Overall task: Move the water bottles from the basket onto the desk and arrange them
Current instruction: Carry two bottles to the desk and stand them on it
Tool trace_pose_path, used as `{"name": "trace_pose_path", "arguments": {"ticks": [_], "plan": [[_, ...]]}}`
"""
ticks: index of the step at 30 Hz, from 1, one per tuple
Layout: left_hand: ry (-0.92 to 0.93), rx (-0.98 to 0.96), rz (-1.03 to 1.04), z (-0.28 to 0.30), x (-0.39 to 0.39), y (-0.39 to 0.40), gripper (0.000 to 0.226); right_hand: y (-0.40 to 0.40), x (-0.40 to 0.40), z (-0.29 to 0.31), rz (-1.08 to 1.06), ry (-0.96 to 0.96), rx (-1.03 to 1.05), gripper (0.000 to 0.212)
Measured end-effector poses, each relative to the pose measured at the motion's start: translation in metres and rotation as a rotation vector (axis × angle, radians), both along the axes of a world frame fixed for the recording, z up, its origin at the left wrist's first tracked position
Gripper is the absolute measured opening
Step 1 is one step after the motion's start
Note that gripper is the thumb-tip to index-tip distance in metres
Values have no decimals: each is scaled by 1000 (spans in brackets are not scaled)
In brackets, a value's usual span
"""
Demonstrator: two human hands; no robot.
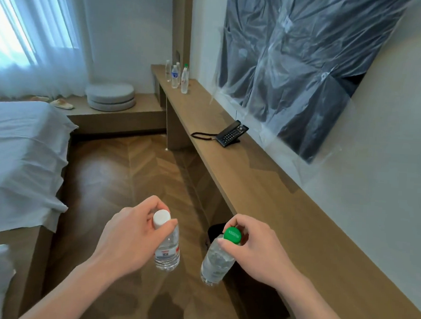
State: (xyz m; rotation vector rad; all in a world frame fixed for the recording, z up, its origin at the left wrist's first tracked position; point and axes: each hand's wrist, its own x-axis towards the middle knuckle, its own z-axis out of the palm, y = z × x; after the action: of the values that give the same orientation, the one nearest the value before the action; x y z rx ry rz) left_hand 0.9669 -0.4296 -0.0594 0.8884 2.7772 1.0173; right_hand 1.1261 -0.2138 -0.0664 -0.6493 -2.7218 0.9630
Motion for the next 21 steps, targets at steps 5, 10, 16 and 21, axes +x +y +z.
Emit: {"name": "trace_pose_path", "arguments": {"ticks": [5, 10, 16, 21], "plan": [[53, -26, -19, 10, -79, 17, 25, 7, -63, 6, -79, 52, -22, 18], [29, 13, -18, 22, -142, 39, 23, 31, -122, 13, -110, 58, -31, 20], [-7, 47, -20, 18, -212, 78, 20, 76, -199, 8, -114, 46, -32, 26], [-50, 28, -5, 7, -280, 127, 22, 128, -274, -5, -98, 55, -47, 28]]}}
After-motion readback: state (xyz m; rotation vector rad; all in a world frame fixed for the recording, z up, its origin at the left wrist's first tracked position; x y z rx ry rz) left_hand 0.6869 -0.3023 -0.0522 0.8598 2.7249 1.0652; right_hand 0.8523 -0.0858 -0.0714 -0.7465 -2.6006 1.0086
